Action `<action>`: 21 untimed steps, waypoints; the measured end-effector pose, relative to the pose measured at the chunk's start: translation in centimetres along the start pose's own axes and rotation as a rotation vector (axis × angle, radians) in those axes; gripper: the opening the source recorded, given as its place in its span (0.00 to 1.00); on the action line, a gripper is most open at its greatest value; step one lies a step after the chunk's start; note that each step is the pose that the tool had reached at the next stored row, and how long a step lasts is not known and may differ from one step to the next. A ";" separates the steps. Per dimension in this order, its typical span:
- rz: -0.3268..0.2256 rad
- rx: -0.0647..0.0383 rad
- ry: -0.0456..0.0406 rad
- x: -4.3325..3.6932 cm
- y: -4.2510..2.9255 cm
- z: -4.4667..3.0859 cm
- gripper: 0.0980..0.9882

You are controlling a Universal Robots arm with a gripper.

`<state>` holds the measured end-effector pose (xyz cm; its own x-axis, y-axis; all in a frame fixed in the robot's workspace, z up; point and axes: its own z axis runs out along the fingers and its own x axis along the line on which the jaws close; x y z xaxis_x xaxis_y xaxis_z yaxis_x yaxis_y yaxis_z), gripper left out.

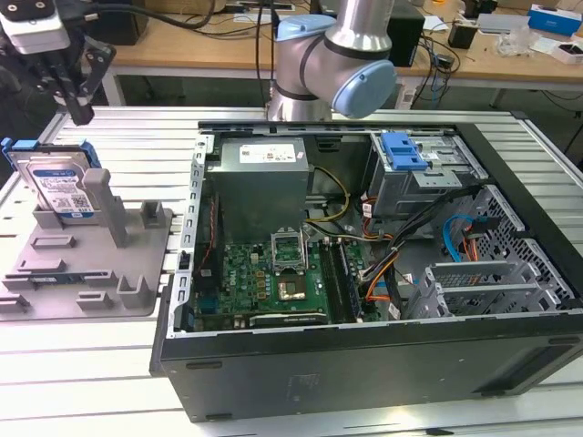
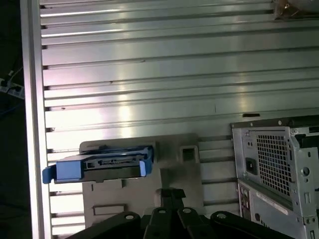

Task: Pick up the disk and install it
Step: 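Reach for the disk, then pick up the disk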

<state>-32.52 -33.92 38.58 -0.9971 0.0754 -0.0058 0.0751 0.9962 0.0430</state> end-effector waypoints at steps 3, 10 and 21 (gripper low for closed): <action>0.000 0.000 0.0007 0.97 0.39 0.05 0.01; 0.000 0.000 0.0026 3.05 1.19 0.16 0.01; 0.000 0.000 0.0043 3.15 1.21 0.16 0.01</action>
<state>-35.57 -32.47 38.45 -0.9972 0.0753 -0.0016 0.0751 0.9963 0.0427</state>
